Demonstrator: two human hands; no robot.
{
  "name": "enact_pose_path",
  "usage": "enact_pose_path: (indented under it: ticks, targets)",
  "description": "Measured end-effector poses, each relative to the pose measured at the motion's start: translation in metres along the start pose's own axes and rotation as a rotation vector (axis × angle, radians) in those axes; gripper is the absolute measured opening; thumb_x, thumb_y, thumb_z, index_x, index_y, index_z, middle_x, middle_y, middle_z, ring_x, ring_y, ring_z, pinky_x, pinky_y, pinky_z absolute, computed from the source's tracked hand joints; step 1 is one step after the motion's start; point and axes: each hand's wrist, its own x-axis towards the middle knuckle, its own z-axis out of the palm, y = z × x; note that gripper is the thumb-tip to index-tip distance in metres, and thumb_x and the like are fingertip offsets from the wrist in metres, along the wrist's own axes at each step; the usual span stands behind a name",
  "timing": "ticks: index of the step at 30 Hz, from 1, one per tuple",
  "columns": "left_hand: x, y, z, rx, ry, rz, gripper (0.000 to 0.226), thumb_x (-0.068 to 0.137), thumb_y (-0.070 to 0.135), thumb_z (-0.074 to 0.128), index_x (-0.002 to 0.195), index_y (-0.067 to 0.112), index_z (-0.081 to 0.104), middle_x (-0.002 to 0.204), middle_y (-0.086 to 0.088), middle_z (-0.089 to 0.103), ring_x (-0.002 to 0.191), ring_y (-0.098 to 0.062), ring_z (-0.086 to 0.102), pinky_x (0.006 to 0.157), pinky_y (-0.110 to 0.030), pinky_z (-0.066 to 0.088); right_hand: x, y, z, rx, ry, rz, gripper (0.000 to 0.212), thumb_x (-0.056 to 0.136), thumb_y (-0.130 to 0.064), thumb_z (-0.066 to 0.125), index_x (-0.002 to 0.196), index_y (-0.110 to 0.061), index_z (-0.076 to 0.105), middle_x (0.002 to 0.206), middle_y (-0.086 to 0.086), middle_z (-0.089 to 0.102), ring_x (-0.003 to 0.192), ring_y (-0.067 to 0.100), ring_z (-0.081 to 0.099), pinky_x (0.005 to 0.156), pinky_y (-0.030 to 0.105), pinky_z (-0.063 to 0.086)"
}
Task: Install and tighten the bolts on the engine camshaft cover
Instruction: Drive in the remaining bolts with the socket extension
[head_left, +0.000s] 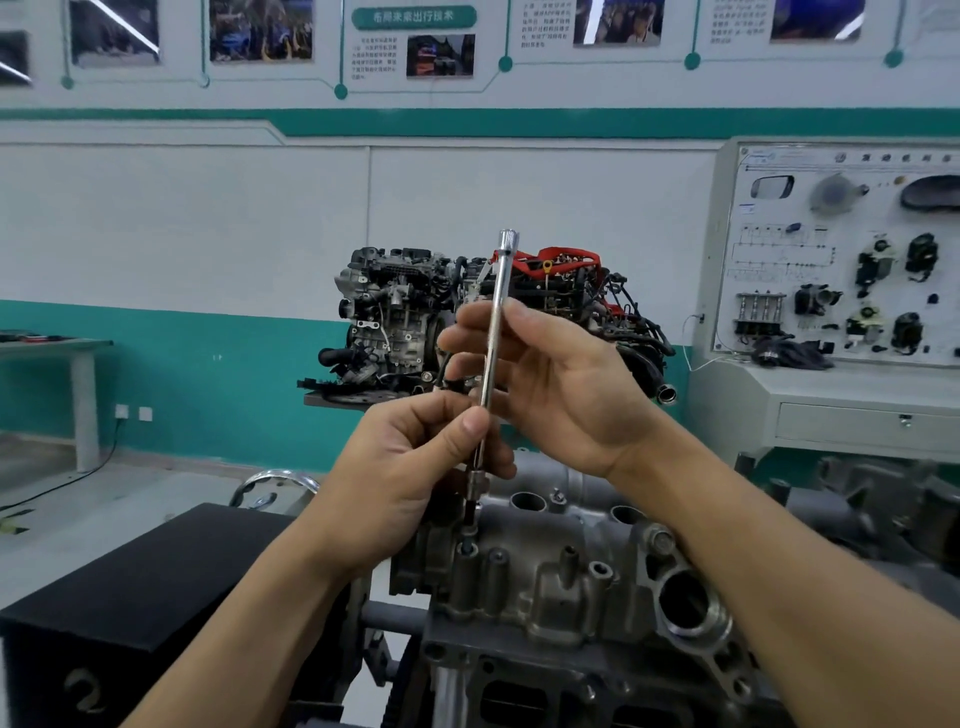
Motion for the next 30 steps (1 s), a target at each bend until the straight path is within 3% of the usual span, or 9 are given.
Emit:
enact_pose_path:
  ticks: [4,7,10,13,16,19,22,25,30]
  targets:
    - [-0.001,0.002,-0.001,-0.017,-0.037,-0.002,0.032,0.089,0.039,0.062,0.084,0.010,0.073,0.084,-0.014,0.073,0.063,-0.012,0.063,0.054,-0.022,0.051,0.000,0.000,0.000,-0.085,0.030,-0.046,0.021,0.091,-0.027,0.057,0.091,-0.014,0.073,0.086,0.006,0.073,0.084,0.018,0.069,0.077,0.033,0.053]
    - [-0.004,0.004,0.002,0.020,-0.026,0.018,0.034,0.085,0.040,0.065,0.089,0.008,0.073,0.083,-0.013,0.075,0.071,-0.014,0.070,0.064,-0.021,0.054,0.000,-0.002,0.002,-0.137,0.080,-0.090,0.012,0.087,-0.020,0.062,0.079,-0.012,0.066,0.074,0.004,0.070,0.077,0.019,0.066,0.076,0.035,0.049]
    - [-0.002,0.003,0.004,0.022,0.013,0.049,0.045,0.080,0.034,0.072,0.093,-0.008,0.062,0.081,-0.013,0.075,0.073,-0.023,0.074,0.069,-0.026,0.057,0.002,-0.002,0.009,-0.163,0.095,-0.140,0.016,0.075,-0.021,0.075,0.069,-0.018,0.061,0.068,0.004,0.067,0.070,0.020,0.064,0.073,0.033,0.052]
    - [-0.002,0.001,0.004,0.024,0.015,0.059,0.038,0.087,0.023,0.067,0.090,-0.014,0.061,0.081,-0.012,0.076,0.072,-0.021,0.074,0.069,-0.026,0.057,0.004,-0.001,0.012,-0.242,0.151,-0.148,0.021,0.075,-0.026,0.077,0.073,-0.016,0.058,0.068,0.004,0.066,0.066,0.019,0.062,0.067,0.031,0.049]
    - [-0.005,0.004,0.003,0.016,0.011,0.021,0.031,0.090,0.025,0.060,0.088,-0.004,0.069,0.084,-0.012,0.077,0.076,-0.019,0.074,0.069,-0.024,0.057,0.000,-0.002,0.013,-0.217,0.132,-0.100,0.019,0.092,-0.030,0.061,0.085,-0.012,0.064,0.078,0.004,0.068,0.072,0.019,0.062,0.071,0.032,0.049]
    - [-0.007,0.008,0.005,0.027,-0.004,-0.018,0.029,0.092,0.031,0.055,0.090,0.009,0.074,0.085,-0.012,0.078,0.080,-0.018,0.075,0.068,-0.021,0.056,-0.005,-0.004,0.016,-0.141,0.058,-0.011,0.033,0.100,-0.032,0.043,0.102,-0.008,0.066,0.091,0.009,0.072,0.081,0.021,0.065,0.080,0.036,0.049]
    - [-0.007,0.009,0.007,-0.048,0.011,-0.057,0.035,0.091,0.036,0.053,0.088,0.010,0.076,0.080,-0.014,0.077,0.075,-0.019,0.074,0.065,-0.020,0.055,-0.007,-0.002,0.018,-0.143,0.033,0.019,0.038,0.103,-0.034,0.037,0.103,-0.007,0.064,0.092,0.012,0.072,0.082,0.024,0.065,0.080,0.038,0.047]
    - [-0.006,0.009,0.009,-0.022,0.024,-0.025,0.037,0.086,0.042,0.062,0.090,0.008,0.077,0.078,-0.013,0.076,0.071,-0.021,0.074,0.065,-0.022,0.056,-0.006,0.000,0.020,-0.283,0.095,-0.042,0.033,0.098,-0.037,0.049,0.089,-0.010,0.065,0.086,0.010,0.072,0.079,0.024,0.064,0.072,0.041,0.045]
    - [-0.005,0.004,0.007,0.018,0.066,0.059,0.018,0.083,0.023,0.070,0.079,0.005,0.067,0.076,-0.014,0.075,0.065,-0.025,0.073,0.063,-0.029,0.058,-0.005,0.002,0.016,-0.380,0.184,-0.159,0.031,0.075,-0.040,0.072,0.076,-0.009,0.071,0.078,0.004,0.070,0.075,0.021,0.061,0.076,0.046,0.041]
